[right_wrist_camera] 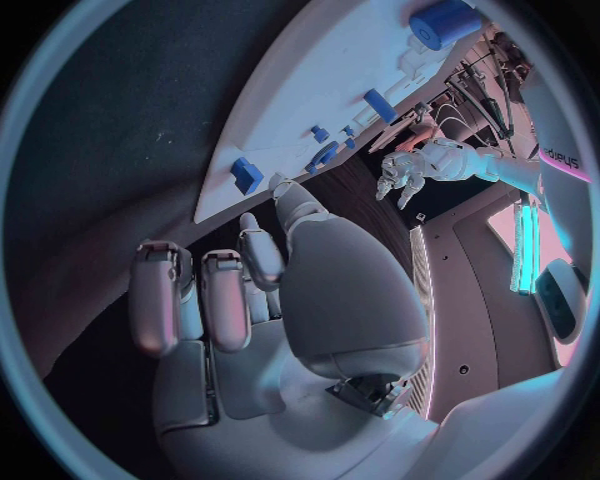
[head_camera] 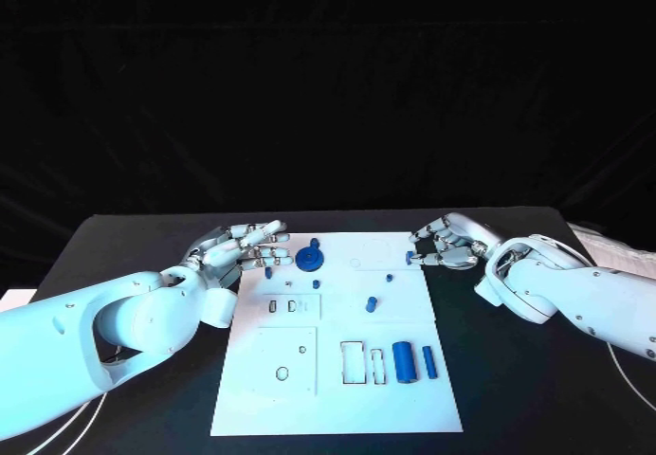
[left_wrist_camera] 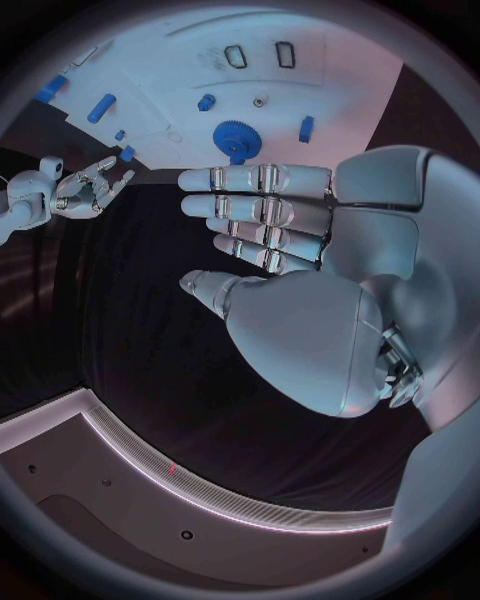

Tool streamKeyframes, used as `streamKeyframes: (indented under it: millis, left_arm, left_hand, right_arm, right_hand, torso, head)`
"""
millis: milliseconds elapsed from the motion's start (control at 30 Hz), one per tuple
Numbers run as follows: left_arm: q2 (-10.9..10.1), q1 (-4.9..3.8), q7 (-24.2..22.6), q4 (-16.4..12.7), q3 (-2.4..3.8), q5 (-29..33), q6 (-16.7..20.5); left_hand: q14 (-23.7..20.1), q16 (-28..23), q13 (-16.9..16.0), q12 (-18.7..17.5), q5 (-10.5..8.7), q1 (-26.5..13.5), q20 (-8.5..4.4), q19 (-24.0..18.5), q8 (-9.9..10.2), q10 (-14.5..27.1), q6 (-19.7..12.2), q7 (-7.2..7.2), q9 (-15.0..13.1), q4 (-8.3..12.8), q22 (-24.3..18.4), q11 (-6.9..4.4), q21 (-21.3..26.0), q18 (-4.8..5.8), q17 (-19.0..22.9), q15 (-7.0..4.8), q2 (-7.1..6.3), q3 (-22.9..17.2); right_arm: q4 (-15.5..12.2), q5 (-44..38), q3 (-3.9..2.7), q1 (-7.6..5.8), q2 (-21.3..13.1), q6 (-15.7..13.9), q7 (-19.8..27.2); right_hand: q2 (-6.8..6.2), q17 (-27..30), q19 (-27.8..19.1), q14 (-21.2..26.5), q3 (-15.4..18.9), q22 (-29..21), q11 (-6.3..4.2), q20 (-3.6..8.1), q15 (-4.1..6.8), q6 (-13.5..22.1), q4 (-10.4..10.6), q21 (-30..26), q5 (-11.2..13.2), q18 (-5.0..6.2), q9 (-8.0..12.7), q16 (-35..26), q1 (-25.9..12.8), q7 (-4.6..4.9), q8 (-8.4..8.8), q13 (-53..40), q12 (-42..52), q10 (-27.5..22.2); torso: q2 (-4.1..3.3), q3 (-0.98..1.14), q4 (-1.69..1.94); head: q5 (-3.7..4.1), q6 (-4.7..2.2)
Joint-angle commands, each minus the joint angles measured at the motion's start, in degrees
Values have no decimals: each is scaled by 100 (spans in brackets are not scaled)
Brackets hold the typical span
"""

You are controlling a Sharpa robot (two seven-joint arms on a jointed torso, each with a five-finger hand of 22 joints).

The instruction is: Assemble the parts on the task board

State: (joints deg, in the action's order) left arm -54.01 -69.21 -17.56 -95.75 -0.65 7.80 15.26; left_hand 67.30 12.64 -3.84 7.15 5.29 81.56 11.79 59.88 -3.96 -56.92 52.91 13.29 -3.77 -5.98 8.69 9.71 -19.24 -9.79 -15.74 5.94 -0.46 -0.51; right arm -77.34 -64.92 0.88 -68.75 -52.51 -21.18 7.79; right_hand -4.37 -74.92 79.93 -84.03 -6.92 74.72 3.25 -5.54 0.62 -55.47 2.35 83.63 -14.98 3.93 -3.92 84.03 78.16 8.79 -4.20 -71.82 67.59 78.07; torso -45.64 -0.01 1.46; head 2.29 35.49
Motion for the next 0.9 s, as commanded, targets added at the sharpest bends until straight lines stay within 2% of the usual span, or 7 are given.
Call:
streamKeyframes:
  millis: [33,233,433,700,867,900]
  left_arm:
    - [16,2,-31,-3,2,-26,-126]
    - [19,3,-29,3,2,-26,-128]
    - [18,4,-26,6,2,-26,-129]
    - [17,5,-28,9,2,-26,-126]
    - [16,5,-30,9,2,-26,-122]
    - [17,5,-32,9,2,-26,-119]
  left_hand:
    - [-29,22,0,19,12,11,-10,-38,-18,22,-12,-6,-6,36,8,3,-36,-49,-5,-4,24,9]
    - [-29,22,0,19,12,11,-10,-38,-18,22,-12,-6,-6,36,8,3,-36,-49,-5,-4,24,9]
    - [-29,22,0,19,12,11,-10,-38,-18,22,-12,-6,-6,36,8,3,-36,-49,-5,-4,24,9]
    - [-33,22,-1,25,11,12,-10,-41,-21,18,-8,-7,-7,43,9,2,-38,-49,-10,-5,26,8]
    - [-33,22,-1,25,11,12,-10,-41,-21,18,-8,-7,-7,43,9,2,-38,-49,-10,-5,26,8]
    - [-33,22,-1,25,11,12,-10,-41,-21,18,-8,-7,-7,43,9,2,-38,-49,-10,-5,26,8]
  right_arm:
    - [47,-180,0,18,33,120,57]
    - [120,-194,0,41,85,140,48]
    - [214,-206,-1,85,164,174,28]
    - [294,-209,-1,123,234,214,22]
    - [316,-224,-1,130,251,236,-13]
    - [320,-247,-1,131,254,237,-30]
  right_hand:
    - [-8,-546,19,-391,4,-9,37,-6,2,37,-40,5,27,-49,5,4,54,3,39,5,-32,-16]
    - [47,-552,20,-391,-24,-4,39,-10,-1,31,-92,6,54,-50,0,6,118,8,28,0,-25,-17]
    - [156,-563,26,-393,-104,9,35,-12,0,-51,-175,12,199,-52,-12,10,201,6,-10,-9,-8,-13]
    - [233,-574,31,-395,-197,21,26,-8,7,-138,-239,18,300,-54,-17,14,239,-4,-37,-25,16,-2]
    - [305,-575,34,-395,-300,29,2,2,23,-268,-288,22,424,-54,-27,12,254,-33,-80,-32,29,3]
    - [343,-578,37,-395,-349,34,-12,9,34,-321,-307,24,516,-55,-30,13,265,-47,-95,-35,35,8]
  torso:
    - [-2,-7,-12]
    - [0,-10,-4]
    - [0,-14,-7]
    - [1,-15,-10]
    - [2,-15,-10]
    - [4,-14,-13]
  head:
    - [-21,20]
    - [-22,49]
    - [-26,65]
    - [-14,105]
    - [-40,143]
    - [-47,160]
